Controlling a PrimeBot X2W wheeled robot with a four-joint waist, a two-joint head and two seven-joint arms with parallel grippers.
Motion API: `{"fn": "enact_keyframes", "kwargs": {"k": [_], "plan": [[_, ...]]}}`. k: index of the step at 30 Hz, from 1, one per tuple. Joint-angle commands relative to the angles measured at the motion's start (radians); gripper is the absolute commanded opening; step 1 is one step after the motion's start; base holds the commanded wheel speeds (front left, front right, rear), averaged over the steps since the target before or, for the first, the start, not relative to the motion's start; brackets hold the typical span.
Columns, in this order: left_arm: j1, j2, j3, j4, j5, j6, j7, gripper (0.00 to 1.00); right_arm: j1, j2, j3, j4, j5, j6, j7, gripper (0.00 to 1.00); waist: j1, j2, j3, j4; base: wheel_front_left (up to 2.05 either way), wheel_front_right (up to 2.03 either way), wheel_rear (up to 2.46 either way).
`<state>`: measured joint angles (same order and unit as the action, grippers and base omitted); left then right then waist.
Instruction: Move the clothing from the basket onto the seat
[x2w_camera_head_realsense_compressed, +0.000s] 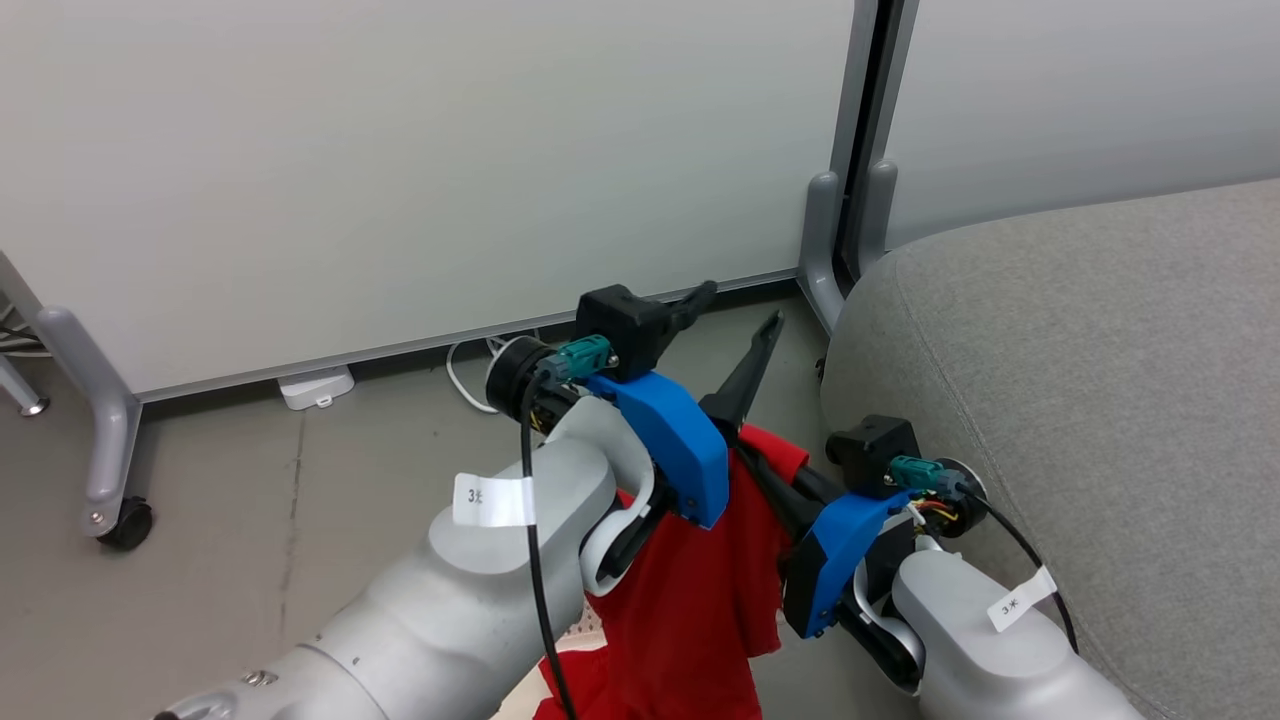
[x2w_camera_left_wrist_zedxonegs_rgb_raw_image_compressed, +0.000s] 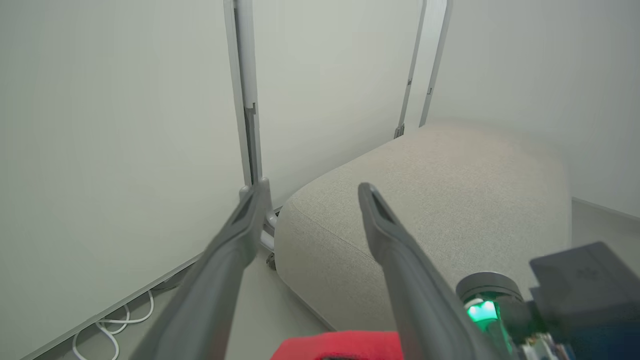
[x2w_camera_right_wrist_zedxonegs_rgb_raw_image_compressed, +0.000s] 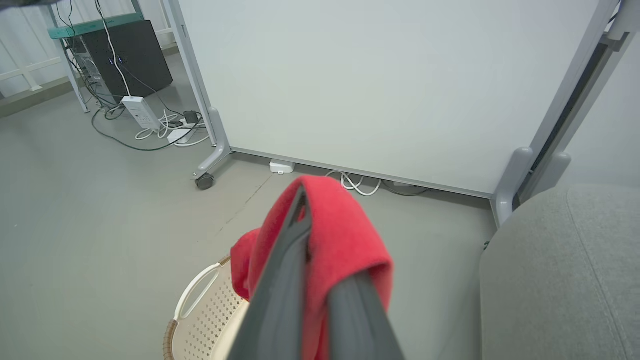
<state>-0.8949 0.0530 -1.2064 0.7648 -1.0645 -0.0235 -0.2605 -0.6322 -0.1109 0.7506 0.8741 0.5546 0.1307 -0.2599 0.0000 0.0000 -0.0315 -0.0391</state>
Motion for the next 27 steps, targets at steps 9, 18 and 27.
{"fn": "enact_keyframes", "kwargs": {"k": [9, 18, 27], "plan": [[0.19, 0.073, 0.228, -0.154, 0.23, 0.04, -0.006, 1.0, 0.01, -0.019, -0.024, -0.037, -0.004, 0.0, -0.007, 0.0, 0.0, 0.0, 0.003, 0.008, 0.0, 0.0, 0.0], [0.453, 0.109, 0.469, -0.307, 0.467, 0.034, -0.006, 1.0, 0.03, -0.022, -0.046, -0.079, -0.016, 0.0, -0.007, 0.0, 0.0, 0.0, 0.01, 0.006, 0.0, 0.0, 0.0], [0.628, 0.089, 0.642, -0.346, 0.625, 0.012, -0.006, 1.0, 0.046, -0.026, -0.054, -0.099, -0.026, 0.0, -0.007, 0.0, 0.0, 0.0, 0.015, 0.005, 0.0, 0.0, 0.0]]}}
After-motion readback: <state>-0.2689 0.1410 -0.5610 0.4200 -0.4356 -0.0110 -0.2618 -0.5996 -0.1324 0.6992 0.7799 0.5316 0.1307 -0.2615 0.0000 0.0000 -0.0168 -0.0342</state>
